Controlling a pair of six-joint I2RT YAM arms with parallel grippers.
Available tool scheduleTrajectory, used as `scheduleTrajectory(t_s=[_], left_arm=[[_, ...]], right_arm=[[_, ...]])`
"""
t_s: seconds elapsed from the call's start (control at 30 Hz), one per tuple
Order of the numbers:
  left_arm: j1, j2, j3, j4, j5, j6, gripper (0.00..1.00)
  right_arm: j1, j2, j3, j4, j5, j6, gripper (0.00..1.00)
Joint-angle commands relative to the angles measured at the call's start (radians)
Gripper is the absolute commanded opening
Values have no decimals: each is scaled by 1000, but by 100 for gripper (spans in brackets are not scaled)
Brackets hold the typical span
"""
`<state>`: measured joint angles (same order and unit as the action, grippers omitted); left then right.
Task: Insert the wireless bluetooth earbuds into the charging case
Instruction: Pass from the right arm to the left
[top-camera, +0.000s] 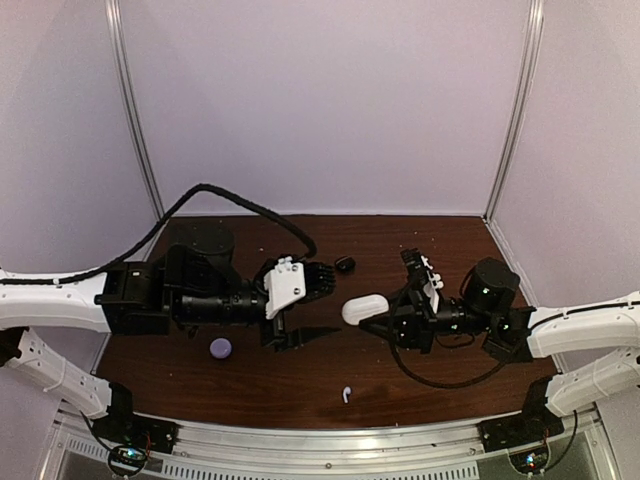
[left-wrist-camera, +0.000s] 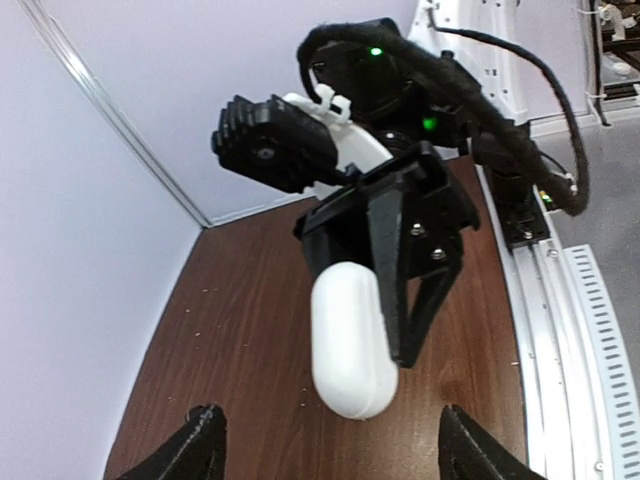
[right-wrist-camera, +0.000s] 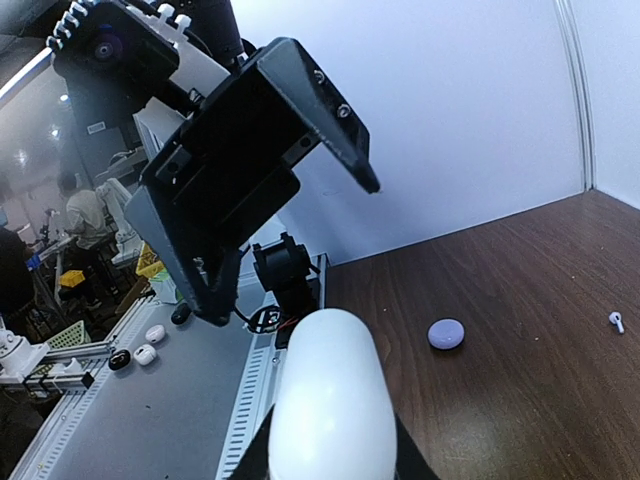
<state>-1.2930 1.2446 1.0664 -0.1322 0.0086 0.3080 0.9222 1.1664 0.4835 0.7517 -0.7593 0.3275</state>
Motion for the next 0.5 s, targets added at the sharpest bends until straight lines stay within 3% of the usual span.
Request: scheduleTrajectory(t_s=[0.0,0.47], left_arm=[[1,27,-20,125,-189,88,74],[-12,139,34,146,-116,216,63]], right_arm=[[-3,11,10,70,25,93,0],[-1,48,13,109,24,153,0]])
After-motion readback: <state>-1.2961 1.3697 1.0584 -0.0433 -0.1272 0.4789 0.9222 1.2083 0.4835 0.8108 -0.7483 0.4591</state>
